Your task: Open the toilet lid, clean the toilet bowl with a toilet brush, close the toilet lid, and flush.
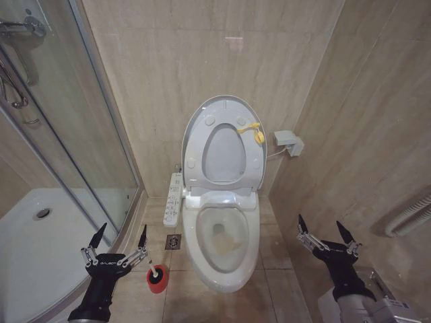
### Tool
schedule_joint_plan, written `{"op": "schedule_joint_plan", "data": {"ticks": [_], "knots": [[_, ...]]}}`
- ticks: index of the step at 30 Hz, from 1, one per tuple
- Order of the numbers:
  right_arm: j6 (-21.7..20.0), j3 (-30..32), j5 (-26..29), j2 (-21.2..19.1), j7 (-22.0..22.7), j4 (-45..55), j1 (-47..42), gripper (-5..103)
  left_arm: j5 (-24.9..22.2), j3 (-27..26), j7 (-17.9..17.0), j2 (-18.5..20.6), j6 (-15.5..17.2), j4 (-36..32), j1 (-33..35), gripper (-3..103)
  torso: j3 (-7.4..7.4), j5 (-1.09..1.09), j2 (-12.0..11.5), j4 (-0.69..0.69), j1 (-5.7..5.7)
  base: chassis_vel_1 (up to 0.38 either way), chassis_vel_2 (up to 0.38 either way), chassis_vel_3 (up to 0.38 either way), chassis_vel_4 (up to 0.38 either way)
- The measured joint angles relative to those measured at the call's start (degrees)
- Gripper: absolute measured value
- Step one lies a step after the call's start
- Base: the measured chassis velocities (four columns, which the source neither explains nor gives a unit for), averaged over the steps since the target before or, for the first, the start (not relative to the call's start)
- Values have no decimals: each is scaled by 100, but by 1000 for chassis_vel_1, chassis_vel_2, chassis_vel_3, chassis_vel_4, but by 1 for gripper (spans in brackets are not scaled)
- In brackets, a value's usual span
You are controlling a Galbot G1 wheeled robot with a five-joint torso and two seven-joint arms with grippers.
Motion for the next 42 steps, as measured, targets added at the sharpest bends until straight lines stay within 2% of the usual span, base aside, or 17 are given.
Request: {"op": "schedule_joint_plan", "data": {"ticks": [24,28,31,32,35,42], "knots": [[0,0,0,0,0,0,0,100,9,8,2,-8,15,44,-9,100,0,0,0,0,0,0,0,0,0],[0,0,0,0,0,0,0,100,161,87,30,-97,195,440,-114,100,0,0,0,0,0,0,0,0,0],[0,0,0,0,0,0,0,100,450,232,101,-261,523,1146,-307,100,0,0,0,0,0,0,0,0,0],[0,0,0,0,0,0,0,100,450,232,101,-261,523,1146,-307,100,0,0,0,0,0,0,0,0,0],[0,0,0,0,1,0,0,100,703,364,166,-409,818,1769,-475,100,0,-2,-1,1,0,0,0,0,0],[0,0,0,0,0,0,0,100,759,391,182,-438,878,1894,-513,100,0,0,-1,0,0,0,0,0,0]]}}
